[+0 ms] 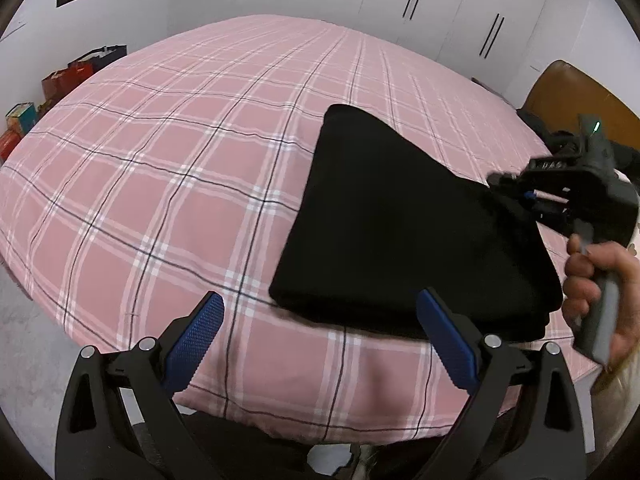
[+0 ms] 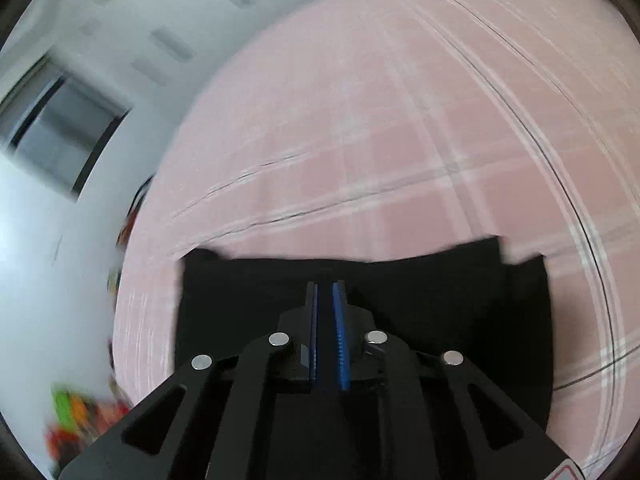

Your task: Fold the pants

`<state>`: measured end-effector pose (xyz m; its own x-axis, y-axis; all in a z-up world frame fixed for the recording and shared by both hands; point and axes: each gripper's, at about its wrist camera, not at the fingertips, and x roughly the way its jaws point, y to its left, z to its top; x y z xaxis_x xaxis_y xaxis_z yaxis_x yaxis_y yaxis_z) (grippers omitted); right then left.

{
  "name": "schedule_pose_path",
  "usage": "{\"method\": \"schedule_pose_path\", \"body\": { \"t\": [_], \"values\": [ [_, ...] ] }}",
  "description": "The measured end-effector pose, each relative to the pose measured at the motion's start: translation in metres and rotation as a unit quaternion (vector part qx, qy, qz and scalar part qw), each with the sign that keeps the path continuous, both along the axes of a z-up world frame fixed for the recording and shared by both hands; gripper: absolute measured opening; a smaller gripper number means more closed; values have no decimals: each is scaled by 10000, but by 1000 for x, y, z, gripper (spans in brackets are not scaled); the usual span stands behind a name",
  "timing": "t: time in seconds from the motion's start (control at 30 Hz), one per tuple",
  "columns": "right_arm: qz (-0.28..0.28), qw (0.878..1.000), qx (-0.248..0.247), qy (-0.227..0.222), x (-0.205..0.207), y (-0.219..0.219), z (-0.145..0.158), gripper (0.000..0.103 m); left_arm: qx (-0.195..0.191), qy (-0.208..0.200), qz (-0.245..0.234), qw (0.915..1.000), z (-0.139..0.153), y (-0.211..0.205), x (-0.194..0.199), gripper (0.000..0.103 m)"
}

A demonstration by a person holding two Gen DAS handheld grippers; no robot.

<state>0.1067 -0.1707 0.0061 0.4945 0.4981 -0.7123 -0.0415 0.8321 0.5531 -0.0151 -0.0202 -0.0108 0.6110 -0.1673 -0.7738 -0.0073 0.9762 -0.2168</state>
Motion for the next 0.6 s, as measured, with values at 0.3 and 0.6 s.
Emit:
{"method": "schedule_pose_path", "body": {
  "t": [0.3, 0.6],
  "values": [
    [880, 9957, -291, -44, 18, 84, 12, 14, -51, 81, 42, 9999, -4, 3, 0, 96],
    [1926, 9747, -1116, 211, 43, 174, 7, 5, -63, 126, 141, 9998, -6, 6, 0, 96]
  ]
}}
